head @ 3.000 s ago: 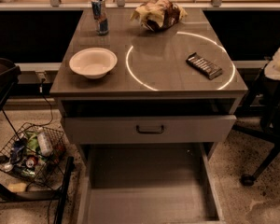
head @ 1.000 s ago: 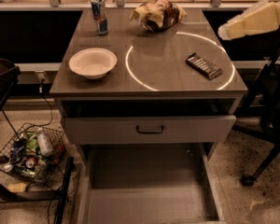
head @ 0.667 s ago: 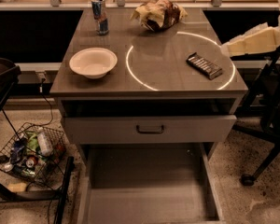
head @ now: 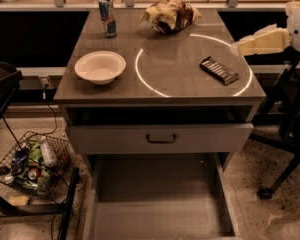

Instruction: Place rxbar chocolate into paper bowl

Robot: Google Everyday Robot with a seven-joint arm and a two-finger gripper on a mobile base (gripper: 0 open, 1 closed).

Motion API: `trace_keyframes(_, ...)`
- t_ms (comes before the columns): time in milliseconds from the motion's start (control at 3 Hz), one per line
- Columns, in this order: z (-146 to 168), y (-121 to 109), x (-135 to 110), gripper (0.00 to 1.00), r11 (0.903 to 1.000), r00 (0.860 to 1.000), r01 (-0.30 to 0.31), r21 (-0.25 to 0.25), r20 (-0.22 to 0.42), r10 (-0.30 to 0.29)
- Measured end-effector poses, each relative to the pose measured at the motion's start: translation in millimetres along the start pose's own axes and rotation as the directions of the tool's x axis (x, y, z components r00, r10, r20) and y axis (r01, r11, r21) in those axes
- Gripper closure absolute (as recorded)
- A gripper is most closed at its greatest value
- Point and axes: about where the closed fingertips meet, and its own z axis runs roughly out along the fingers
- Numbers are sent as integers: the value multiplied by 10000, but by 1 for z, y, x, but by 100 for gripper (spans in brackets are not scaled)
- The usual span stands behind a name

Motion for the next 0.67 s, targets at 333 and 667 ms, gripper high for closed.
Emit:
trace_keyframes(333, 34, -21, 17, 0, 9976, 9987, -475, -499, 132, 483)
trace_keyframes(667, 64, -34, 38, 0, 9927, 9968, -732, -961, 238, 758)
